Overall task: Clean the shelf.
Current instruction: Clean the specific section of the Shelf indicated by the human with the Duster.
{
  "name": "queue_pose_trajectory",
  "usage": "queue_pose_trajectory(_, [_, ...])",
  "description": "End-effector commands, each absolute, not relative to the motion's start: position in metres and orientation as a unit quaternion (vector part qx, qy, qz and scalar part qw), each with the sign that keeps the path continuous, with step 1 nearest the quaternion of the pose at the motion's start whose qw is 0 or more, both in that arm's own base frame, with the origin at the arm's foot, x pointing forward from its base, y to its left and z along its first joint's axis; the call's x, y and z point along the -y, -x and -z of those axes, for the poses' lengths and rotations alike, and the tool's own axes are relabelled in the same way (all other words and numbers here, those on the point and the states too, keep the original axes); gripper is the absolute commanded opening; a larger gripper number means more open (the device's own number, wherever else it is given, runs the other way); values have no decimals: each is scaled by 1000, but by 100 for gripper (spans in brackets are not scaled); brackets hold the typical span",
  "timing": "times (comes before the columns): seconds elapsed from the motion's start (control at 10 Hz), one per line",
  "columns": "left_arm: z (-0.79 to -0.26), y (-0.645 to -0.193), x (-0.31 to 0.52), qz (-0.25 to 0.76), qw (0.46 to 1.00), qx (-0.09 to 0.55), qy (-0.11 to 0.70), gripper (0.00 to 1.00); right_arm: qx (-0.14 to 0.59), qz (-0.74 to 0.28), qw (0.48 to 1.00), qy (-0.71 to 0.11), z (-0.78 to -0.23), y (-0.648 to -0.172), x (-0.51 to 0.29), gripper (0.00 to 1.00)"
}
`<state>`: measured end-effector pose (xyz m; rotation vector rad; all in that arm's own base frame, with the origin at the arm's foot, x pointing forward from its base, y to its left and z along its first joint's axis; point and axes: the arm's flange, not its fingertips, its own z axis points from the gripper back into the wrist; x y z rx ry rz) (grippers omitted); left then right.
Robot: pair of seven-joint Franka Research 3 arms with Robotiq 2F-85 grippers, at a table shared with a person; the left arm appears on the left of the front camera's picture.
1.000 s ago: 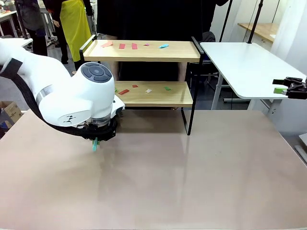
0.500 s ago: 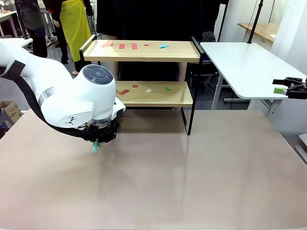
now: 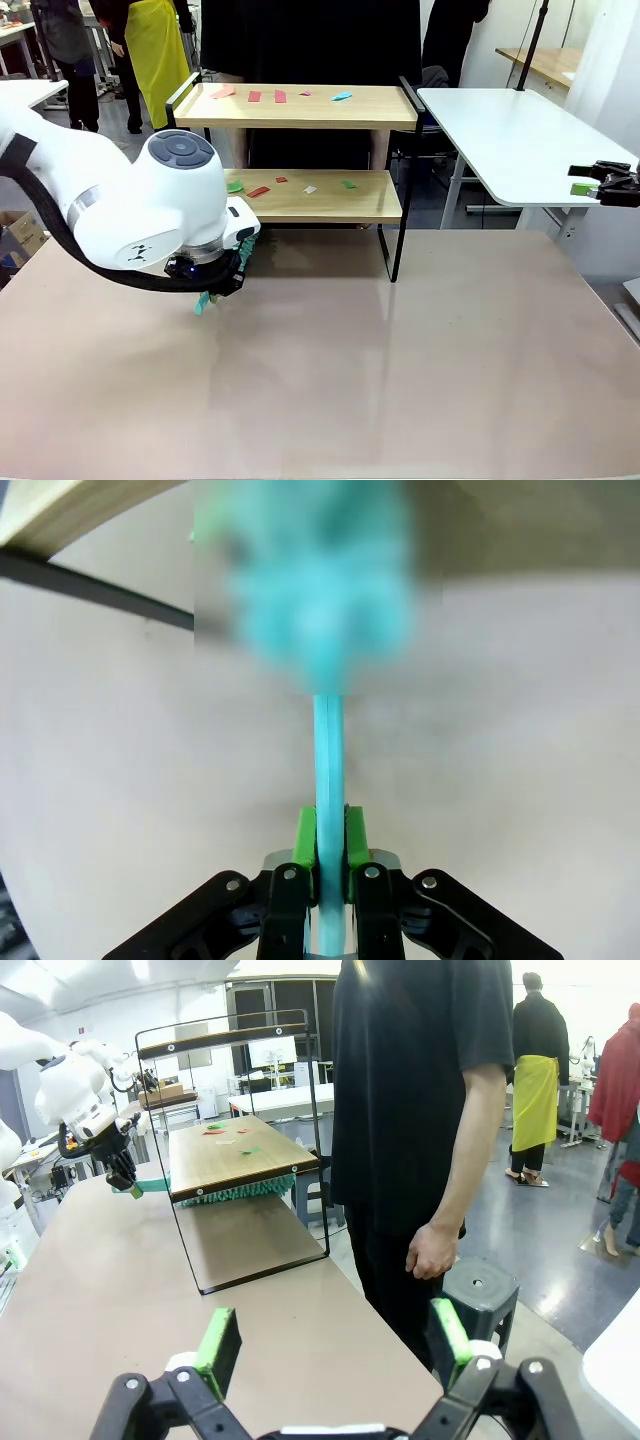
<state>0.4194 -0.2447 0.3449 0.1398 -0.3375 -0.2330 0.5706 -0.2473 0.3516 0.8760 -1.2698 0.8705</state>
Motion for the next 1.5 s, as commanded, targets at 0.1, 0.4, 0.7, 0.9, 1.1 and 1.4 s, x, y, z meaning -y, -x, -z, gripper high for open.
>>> queue_pose_trajectory(0.1, [-366,-411,214,223,958,175,-36,13,556,-382,631,-382,-354,-571,246,100])
queue_pose_trajectory(0.4, [-383,-402,190,372,912,170,31,13,556,-382,631,-382,-354,-571,246,100])
queue_pose_trajectory(0.7, [-403,-399,168,460,874,129,84,13,556,-382,631,-382,-354,-571,246,100])
queue_pose_trajectory(0.9, [-435,-398,157,490,864,81,83,13,556,-382,631,-382,-354,-571,246,100])
queue_pose_trajectory(1.1, [-463,-385,155,508,858,48,56,13,556,-382,631,-382,-354,-571,246,100])
queue_pose_trajectory(1.4, [-533,-359,147,524,851,-8,-32,13,556,-382,631,-382,-354,-571,246,100])
